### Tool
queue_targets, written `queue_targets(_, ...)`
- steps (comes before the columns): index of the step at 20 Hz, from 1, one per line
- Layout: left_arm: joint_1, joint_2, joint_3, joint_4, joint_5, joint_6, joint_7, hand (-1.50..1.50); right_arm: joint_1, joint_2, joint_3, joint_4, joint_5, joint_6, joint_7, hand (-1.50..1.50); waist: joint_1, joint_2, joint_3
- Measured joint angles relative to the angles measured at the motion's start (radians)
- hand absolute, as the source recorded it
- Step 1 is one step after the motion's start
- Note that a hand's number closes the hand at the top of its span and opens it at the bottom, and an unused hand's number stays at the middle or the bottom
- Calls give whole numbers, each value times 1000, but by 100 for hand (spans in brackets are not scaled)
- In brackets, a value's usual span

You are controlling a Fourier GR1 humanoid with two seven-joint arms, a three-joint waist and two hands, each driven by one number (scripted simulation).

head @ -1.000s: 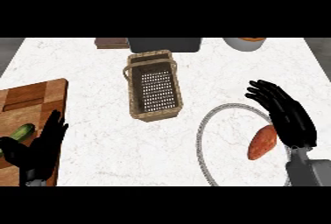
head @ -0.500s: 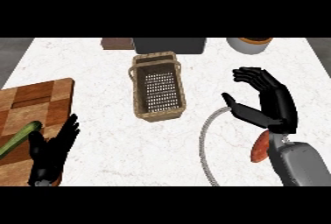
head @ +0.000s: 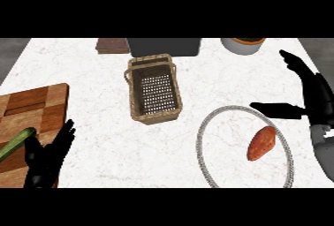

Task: Pick the sweet potato from the placemat and place it in the basket

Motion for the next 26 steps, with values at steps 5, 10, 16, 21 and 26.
queue_targets(5, 15, -9, 2, -1, 0, 5, -5, 0, -55, -215, -23, -122, -7, 216, 232, -150, -17, -4, 1)
queue_targets(10, 18, -5, 7, -6, -1, 0, -1, 0, -110, -361, -62, -234, -170, 469, 443, -150, -15, -3, 2)
queue_targets(16, 19, -13, -1, -15, -15, 5, 0, 0, -116, -507, -135, -303, -442, 684, 583, -150, -11, 2, 5)
queue_targets(21, 9, -7, 15, -6, 1, -16, 14, 0, -71, -612, -185, -363, -612, 721, 621, -150, -7, 4, 6)
queue_targets(26, 6, -20, 10, -7, -12, -18, 7, 0, 11, -648, -232, -420, -676, 717, 626, -150, 2, 8, 7)
